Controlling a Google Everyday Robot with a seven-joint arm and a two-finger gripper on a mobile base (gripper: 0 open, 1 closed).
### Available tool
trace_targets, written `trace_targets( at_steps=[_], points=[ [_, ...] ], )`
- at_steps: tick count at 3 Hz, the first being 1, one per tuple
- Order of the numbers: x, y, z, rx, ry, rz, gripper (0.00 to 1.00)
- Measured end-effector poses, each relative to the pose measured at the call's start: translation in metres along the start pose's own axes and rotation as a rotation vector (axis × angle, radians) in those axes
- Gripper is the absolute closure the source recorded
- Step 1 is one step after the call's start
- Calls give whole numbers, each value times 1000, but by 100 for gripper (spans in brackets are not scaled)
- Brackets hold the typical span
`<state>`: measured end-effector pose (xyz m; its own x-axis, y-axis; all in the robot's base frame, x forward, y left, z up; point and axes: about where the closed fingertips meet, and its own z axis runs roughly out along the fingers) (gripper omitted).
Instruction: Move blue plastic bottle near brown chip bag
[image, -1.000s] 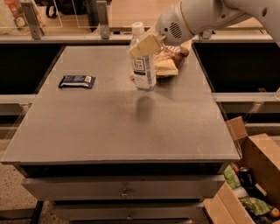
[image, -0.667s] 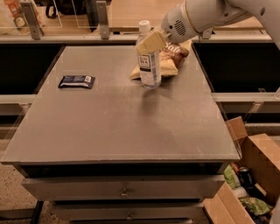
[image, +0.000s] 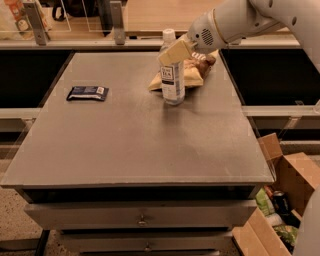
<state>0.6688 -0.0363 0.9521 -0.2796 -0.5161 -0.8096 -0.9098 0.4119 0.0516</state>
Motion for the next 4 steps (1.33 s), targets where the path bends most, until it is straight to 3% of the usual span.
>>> trace_targets(
  at_steps=[1,2,4],
  points=[
    [11,1,3,-12,-8,27,100],
    [16,2,5,-17,-14,42,82],
    [14,2,3,-17,-14,42,36]
  ],
)
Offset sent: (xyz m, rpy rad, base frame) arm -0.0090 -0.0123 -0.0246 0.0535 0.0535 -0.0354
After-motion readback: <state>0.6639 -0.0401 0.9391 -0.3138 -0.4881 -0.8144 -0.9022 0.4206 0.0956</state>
